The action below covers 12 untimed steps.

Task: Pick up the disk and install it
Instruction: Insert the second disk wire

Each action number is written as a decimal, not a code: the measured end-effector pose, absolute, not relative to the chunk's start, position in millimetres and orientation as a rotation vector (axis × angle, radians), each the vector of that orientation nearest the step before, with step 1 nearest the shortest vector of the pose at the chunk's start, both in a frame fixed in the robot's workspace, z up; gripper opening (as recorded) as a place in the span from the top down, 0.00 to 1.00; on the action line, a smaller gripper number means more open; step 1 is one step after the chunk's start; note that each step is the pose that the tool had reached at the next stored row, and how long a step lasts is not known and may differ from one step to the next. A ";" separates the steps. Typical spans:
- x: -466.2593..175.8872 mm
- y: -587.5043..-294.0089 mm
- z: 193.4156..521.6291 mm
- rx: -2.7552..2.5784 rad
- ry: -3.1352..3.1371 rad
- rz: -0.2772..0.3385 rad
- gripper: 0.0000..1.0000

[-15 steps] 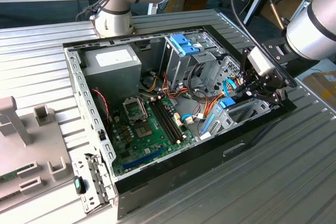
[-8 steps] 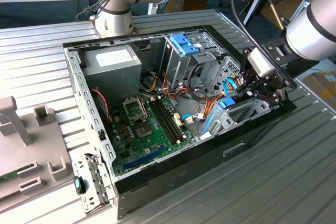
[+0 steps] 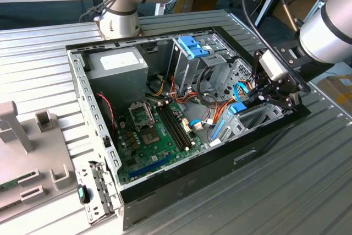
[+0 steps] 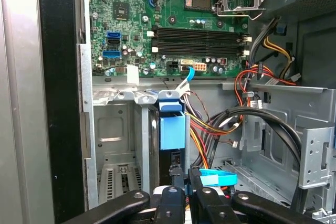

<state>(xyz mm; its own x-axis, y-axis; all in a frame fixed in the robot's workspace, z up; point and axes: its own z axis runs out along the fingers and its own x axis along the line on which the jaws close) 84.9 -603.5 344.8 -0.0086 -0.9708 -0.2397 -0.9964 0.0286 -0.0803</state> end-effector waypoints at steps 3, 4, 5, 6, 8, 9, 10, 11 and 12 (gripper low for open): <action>84.9 -603.6 344.0 -2.036 2.075 0.164 0.84; 84.9 -603.5 343.5 -2.036 2.075 0.164 0.84; 84.9 -603.6 343.5 -2.036 2.075 0.163 0.84; 84.9 -603.6 343.0 -2.036 2.075 0.163 0.84; 84.9 -603.6 342.5 -2.036 2.075 0.163 0.84; 84.9 -603.6 342.4 -2.036 2.075 0.163 0.84; 84.9 -603.6 342.6 -2.036 2.075 0.164 0.84; 84.9 -603.6 343.1 -2.036 2.075 0.164 0.84; 84.9 -603.6 343.6 -2.036 2.075 0.164 0.84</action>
